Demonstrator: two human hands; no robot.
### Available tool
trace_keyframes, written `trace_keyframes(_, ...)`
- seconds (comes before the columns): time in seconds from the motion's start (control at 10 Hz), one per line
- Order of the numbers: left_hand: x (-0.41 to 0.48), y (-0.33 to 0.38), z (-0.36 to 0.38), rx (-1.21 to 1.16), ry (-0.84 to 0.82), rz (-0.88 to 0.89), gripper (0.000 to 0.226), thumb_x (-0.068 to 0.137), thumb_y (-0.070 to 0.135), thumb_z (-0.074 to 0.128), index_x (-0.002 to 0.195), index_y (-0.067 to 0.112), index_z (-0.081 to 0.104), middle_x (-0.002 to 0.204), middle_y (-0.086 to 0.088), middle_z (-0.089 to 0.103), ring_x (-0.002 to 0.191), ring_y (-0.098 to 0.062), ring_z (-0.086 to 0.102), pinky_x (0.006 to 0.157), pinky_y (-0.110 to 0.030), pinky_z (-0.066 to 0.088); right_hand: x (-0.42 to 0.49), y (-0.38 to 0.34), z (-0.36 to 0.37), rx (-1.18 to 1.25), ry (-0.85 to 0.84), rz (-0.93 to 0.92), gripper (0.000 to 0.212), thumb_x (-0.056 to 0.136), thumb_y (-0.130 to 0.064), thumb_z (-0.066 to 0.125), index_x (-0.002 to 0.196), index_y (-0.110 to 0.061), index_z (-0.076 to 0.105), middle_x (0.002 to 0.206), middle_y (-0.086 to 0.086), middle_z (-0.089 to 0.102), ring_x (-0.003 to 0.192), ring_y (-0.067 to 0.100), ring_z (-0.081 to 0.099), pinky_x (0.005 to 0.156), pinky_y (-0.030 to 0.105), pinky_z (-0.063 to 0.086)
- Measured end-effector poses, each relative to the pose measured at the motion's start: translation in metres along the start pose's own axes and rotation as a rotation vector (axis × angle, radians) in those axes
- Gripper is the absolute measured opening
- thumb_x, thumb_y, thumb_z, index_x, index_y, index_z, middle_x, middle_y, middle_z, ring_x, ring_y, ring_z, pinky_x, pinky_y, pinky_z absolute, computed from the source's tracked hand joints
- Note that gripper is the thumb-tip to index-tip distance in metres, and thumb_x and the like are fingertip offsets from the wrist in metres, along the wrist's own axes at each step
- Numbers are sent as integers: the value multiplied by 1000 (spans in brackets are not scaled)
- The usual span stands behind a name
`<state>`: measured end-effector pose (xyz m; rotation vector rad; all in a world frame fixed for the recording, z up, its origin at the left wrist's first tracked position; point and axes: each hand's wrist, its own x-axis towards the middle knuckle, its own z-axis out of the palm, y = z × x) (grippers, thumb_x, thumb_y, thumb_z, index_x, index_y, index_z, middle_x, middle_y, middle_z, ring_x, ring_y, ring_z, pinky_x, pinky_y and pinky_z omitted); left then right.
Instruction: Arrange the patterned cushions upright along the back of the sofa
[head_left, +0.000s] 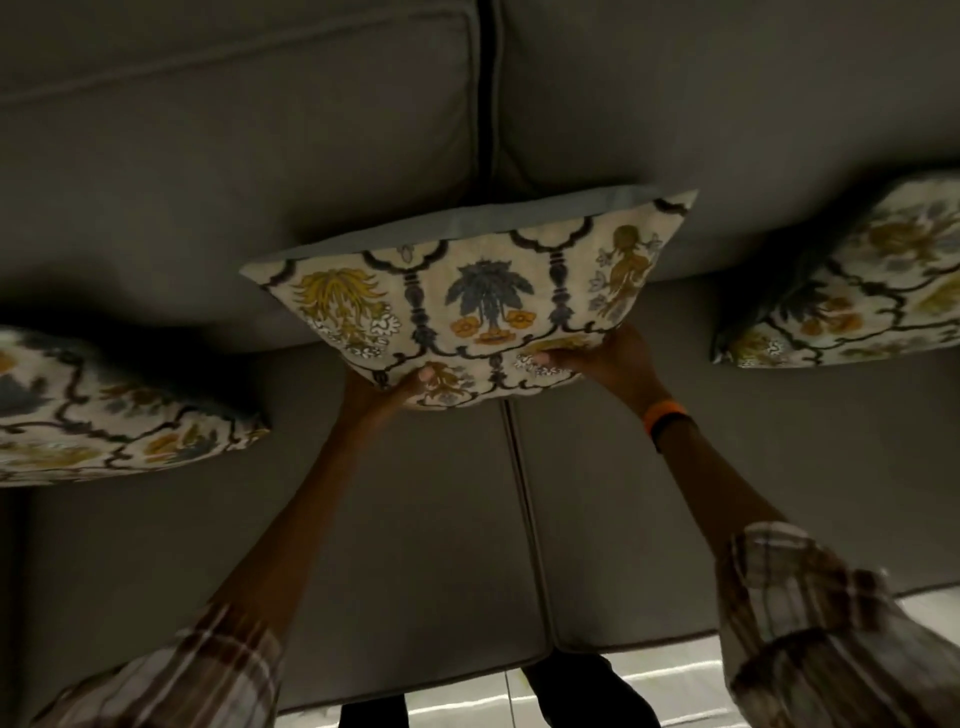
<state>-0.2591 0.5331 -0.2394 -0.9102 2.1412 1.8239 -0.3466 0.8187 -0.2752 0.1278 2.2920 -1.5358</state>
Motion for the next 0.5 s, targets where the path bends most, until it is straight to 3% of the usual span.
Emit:
trace_keyframes(0.1, -6, 12, 10, -69, -13, -79, 95, 80, 28, 69, 152, 11, 8, 160, -4, 13, 148, -23, 17, 112, -33, 23, 2, 17, 2, -14, 9, 41, 122, 46, -64, 99, 151, -27, 50, 143, -13, 65, 137, 6, 58, 114, 38, 50)
trace_keyframes(0.2, 4, 7, 8, -106, -54, -42, 102, 69, 33, 79, 150, 11, 20, 148, 4, 28, 144, -21, 27, 107, -26, 28, 4, 30, 5, -14, 58, 73, 124, 43, -66, 99, 151, -25, 51, 141, -12, 67, 133, 5, 61, 112, 40, 52)
trace_keyframes(0.3, 12, 2, 4, -85, -73, -13, 107, 65, 44, 81, 150, 13, 23, 147, 5, 31, 141, -15, 30, 107, -26, 29, 4, 24, 3, -8, 77, 58, 122, 46, -57, 102, 151, -25, 49, 144, -7, 65, 135, 10, 60, 110, 44, 53)
trace_keyframes(0.4, 18, -16, -2, -38, -77, 67, 123, 53, 60, 85, 150, 13, 25, 153, 0, 36, 136, -6, 40, 109, -20, 38, -17, 19, 17, 71, 157, 33, 123, 54, -46, 101, 155, -20, 37, 151, 1, 56, 139, 14, 56, 112, 40, 52)
trace_keyframes(0.5, 18, -51, -15, 140, -24, 46, 140, 42, 79, 77, 153, 20, 15, 160, -8, 23, 145, -20, 28, 115, -32, 33, -61, 28, 44, 8, 205, 222, 128, 62, -49, 94, 163, -18, 21, 163, 9, 39, 149, 27, 41, 119, 50, 43)
